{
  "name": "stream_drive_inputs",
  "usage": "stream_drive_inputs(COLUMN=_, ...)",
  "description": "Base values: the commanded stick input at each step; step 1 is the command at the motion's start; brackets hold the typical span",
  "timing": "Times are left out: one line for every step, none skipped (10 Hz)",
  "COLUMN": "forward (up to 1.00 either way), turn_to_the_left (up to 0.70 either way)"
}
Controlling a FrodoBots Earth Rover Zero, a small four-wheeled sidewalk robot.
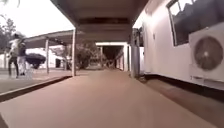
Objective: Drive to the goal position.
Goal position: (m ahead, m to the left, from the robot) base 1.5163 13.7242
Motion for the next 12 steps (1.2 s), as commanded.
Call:
stream_drive_inputs(forward=0.70, turn_to_the_left=0.00)
stream_drive_inputs(forward=0.70, turn_to_the_left=0.00)
stream_drive_inputs(forward=0.70, turn_to_the_left=0.00)
stream_drive_inputs(forward=0.70, turn_to_the_left=0.00)
stream_drive_inputs(forward=0.70, turn_to_the_left=0.00)
stream_drive_inputs(forward=0.70, turn_to_the_left=0.00)
stream_drive_inputs(forward=0.70, turn_to_the_left=0.00)
stream_drive_inputs(forward=0.70, turn_to_the_left=0.00)
stream_drive_inputs(forward=0.70, turn_to_the_left=0.00)
stream_drive_inputs(forward=0.70, turn_to_the_left=0.00)
stream_drive_inputs(forward=0.70, turn_to_the_left=0.00)
stream_drive_inputs(forward=0.70, turn_to_the_left=0.00)
